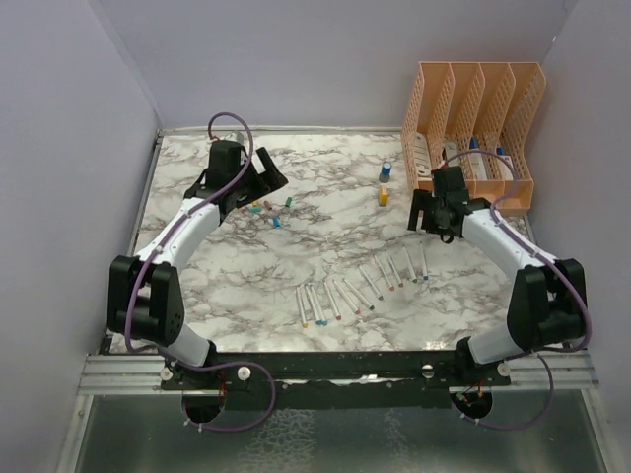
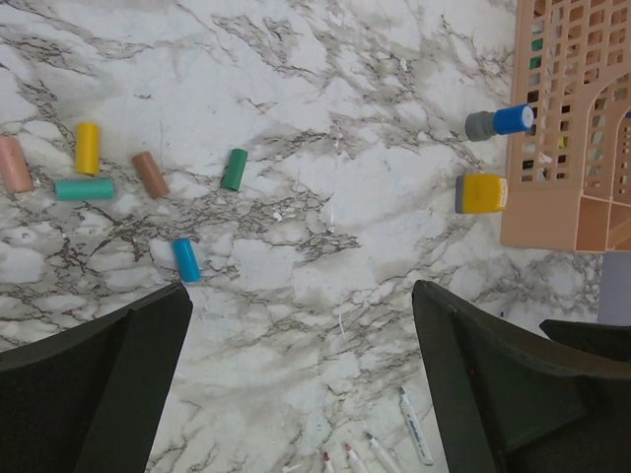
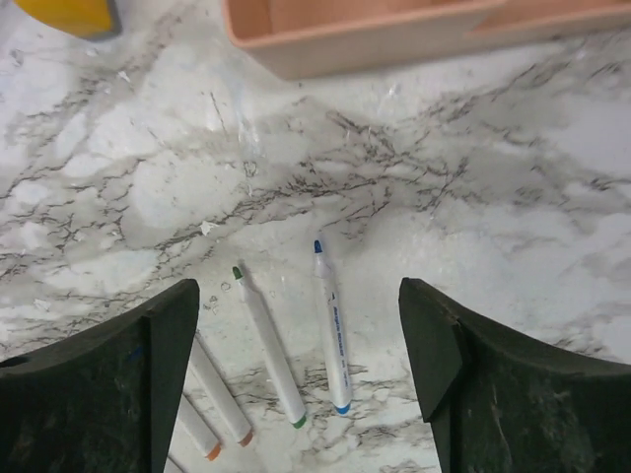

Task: Open the pen caps

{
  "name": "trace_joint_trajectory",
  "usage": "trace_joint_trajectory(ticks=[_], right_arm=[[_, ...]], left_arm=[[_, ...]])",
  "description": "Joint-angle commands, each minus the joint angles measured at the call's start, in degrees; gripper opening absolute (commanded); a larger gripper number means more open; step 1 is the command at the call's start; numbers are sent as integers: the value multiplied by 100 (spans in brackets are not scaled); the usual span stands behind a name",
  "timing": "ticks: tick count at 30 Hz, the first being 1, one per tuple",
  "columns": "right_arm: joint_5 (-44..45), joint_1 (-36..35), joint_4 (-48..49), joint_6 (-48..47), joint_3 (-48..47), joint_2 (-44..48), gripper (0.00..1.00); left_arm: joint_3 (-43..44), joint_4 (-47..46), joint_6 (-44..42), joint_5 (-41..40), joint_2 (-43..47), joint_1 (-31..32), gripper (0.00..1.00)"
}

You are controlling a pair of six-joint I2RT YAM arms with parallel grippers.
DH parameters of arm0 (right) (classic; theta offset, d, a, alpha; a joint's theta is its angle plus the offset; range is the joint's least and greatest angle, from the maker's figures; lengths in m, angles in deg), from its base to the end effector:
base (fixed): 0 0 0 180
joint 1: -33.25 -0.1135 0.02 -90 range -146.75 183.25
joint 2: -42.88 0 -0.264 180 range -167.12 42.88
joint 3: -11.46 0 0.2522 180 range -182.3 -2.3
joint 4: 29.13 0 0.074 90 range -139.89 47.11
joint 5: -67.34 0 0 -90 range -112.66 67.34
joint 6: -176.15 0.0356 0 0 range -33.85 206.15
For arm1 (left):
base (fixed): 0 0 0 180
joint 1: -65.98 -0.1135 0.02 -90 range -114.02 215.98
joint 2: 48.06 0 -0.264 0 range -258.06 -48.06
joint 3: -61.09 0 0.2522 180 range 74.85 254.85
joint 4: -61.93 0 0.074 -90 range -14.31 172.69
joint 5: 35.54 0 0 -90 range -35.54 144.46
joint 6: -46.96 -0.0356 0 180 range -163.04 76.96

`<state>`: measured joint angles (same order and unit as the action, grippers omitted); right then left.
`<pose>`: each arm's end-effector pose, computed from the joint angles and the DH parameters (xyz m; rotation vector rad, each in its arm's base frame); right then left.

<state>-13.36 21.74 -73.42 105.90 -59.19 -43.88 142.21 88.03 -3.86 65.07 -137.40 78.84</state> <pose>0.2964 0.0545 0.2122 0.2427 2.5911 -0.0186 0.3462 -0.0858 0.2800 -0.4041 2.2123 -0.7078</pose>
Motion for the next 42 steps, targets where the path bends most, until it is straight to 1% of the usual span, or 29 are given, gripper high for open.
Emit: trace_joint_trajectory(ticks=[1, 3, 9, 16, 23, 27, 34, 42], right_arm=[[252, 43, 123, 97, -278, 584, 87], [312, 50, 260, 145, -230, 829, 100], [626, 141, 253, 520, -192, 1514, 99], [1066, 175, 76, 798, -124, 2674, 99], [844, 177, -251, 864, 92, 3555, 99], [631, 175, -433, 909, 201, 3874, 99], [546, 175, -655, 904, 239, 4216, 99], [503, 180, -800, 882, 228, 4398, 99]], left_arm=[[-245, 115, 53, -317, 632, -20, 99], [-341, 197, 26, -432, 874, -23, 99], [-566, 393, -124, -715, 1730, -35, 99], [-801, 904, -88, -1154, 2849, -37, 99], [-1242, 1228, 157, -1532, 4270, -32, 99], [-1437, 1418, 239, -1676, 4854, -32, 99], [-1577, 1722, 365, -1846, 5495, -31, 99], [-1575, 1962, 425, -1922, 5767, -34, 99]])
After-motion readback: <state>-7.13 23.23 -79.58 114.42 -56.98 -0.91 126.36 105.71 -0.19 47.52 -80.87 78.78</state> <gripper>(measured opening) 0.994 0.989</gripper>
